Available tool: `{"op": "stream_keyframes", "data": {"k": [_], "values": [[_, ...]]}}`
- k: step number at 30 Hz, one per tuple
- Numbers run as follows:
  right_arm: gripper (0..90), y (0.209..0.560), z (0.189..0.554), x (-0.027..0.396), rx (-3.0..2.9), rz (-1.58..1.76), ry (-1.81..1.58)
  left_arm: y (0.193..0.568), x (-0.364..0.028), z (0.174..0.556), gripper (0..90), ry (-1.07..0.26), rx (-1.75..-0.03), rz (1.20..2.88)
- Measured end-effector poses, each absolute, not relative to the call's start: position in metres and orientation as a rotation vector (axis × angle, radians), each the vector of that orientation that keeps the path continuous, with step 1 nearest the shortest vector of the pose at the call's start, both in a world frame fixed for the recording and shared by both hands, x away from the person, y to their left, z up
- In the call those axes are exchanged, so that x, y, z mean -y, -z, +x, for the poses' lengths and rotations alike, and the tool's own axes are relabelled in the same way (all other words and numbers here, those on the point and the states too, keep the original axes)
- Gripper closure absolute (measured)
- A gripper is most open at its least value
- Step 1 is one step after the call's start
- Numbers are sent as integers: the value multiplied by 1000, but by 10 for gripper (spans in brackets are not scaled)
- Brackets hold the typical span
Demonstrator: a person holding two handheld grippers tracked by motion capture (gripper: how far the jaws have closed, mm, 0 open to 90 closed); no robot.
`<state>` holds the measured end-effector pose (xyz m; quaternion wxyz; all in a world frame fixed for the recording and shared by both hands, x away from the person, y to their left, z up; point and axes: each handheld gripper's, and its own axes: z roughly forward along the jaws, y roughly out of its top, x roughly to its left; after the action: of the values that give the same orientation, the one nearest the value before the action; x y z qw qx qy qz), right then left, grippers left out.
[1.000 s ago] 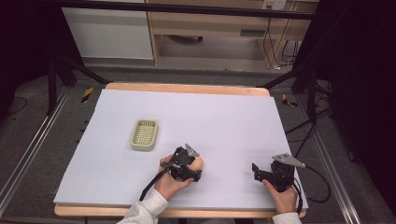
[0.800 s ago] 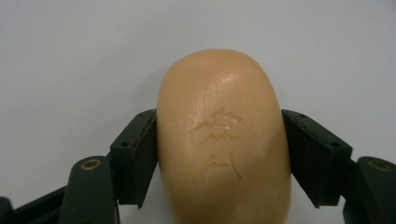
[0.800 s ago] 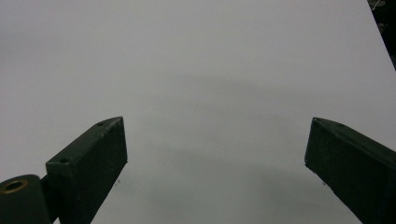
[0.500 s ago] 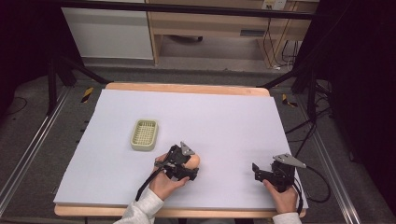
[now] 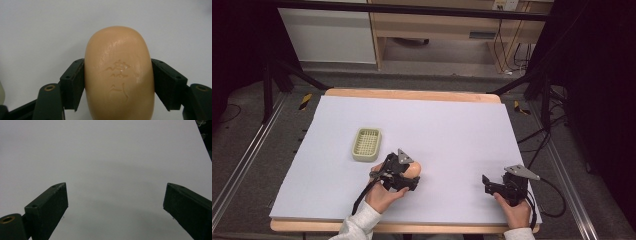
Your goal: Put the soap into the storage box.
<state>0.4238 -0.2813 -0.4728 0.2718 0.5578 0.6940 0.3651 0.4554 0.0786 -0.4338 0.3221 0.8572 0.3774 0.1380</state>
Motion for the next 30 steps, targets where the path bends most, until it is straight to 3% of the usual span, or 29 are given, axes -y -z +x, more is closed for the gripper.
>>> {"op": "stream_keyframes", "data": {"k": [30], "values": [[61, 472, 423, 282, -1867, 1501, -983, 403, -125, 462, 314, -428, -1092, 2095]]}}
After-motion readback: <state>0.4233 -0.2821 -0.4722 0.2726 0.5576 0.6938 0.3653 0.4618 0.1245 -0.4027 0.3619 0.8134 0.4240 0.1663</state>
